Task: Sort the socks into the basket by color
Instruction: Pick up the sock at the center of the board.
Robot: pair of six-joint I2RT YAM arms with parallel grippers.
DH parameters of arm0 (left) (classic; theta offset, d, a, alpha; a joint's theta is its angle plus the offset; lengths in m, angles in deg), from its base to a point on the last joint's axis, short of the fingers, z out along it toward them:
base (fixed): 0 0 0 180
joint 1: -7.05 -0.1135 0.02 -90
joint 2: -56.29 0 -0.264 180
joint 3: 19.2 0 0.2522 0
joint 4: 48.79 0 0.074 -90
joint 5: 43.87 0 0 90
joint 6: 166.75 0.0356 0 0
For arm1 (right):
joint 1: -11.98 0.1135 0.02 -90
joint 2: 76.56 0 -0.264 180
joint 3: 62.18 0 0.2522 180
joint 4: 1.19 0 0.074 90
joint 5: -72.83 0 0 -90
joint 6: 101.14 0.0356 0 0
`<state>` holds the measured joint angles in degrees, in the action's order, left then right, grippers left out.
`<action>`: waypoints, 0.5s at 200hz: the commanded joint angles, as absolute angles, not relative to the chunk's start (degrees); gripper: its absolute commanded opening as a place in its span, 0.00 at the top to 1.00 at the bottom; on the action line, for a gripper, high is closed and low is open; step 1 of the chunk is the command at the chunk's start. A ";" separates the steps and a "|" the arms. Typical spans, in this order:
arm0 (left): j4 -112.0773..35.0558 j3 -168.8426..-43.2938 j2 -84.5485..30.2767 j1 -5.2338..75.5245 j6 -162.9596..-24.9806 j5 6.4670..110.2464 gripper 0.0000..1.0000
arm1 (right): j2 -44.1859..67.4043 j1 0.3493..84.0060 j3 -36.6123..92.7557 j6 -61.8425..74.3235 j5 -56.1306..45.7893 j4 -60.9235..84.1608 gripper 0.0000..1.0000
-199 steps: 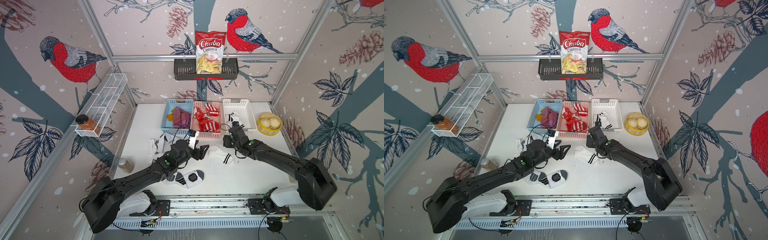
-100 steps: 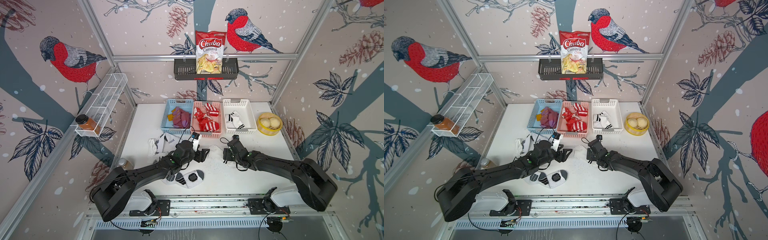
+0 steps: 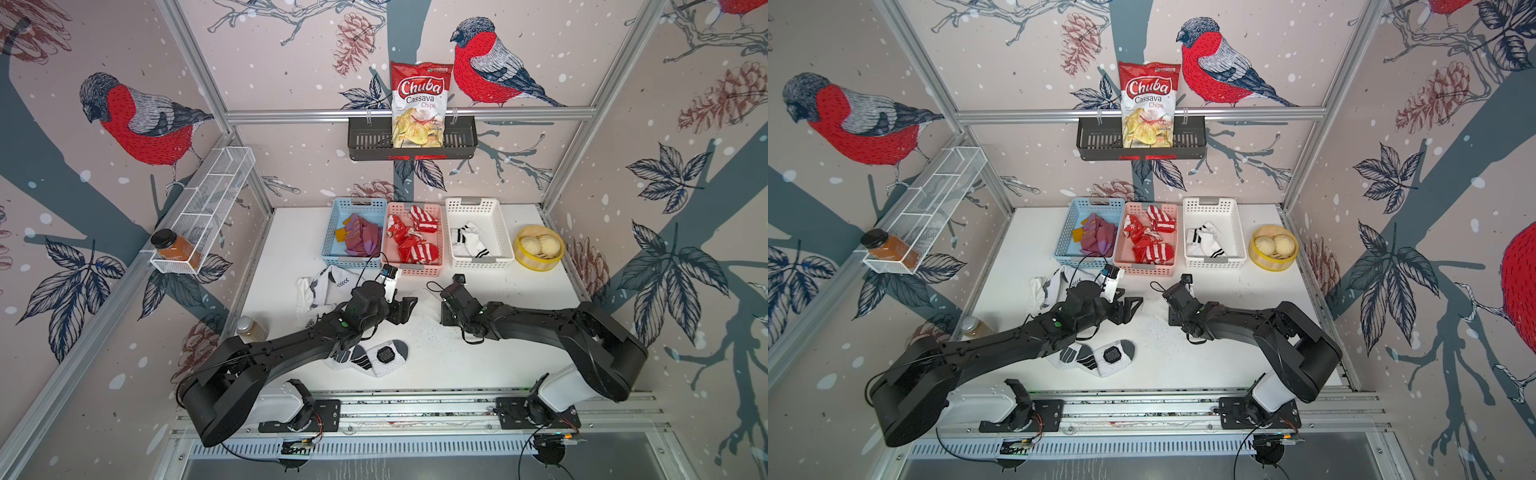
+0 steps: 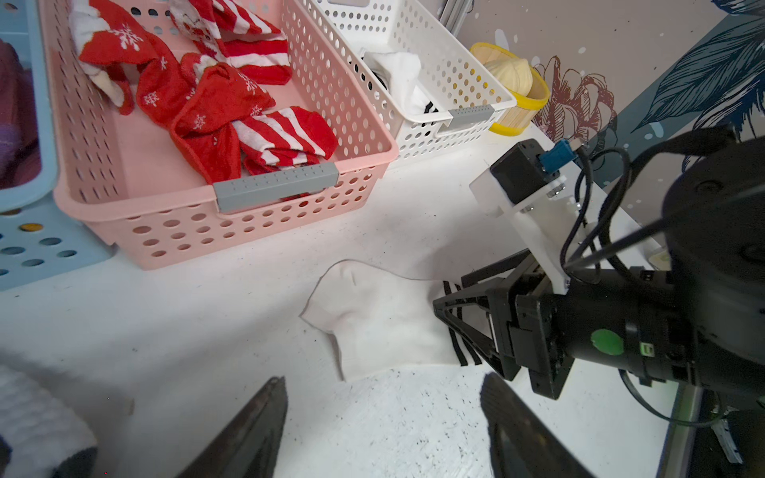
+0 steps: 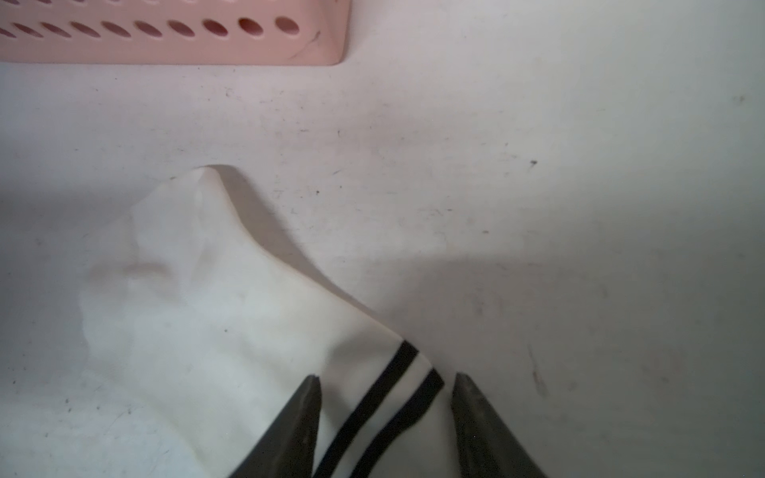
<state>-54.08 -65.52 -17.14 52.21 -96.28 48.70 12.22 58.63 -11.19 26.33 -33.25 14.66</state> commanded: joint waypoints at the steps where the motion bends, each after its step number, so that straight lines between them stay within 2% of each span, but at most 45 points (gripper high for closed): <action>1: -54.39 -65.20 -16.41 52.31 -95.85 47.56 0.26 | 12.89 59.43 -10.29 27.44 -34.92 17.33 0.62; 57: -53.75 -64.47 -15.18 52.35 -95.56 46.70 0.26 | 12.44 60.23 -9.36 27.11 -34.84 18.45 0.89; 100: -53.10 -64.14 -14.09 52.30 -95.48 46.22 0.25 | 10.44 60.32 -7.53 26.05 -35.21 19.83 0.94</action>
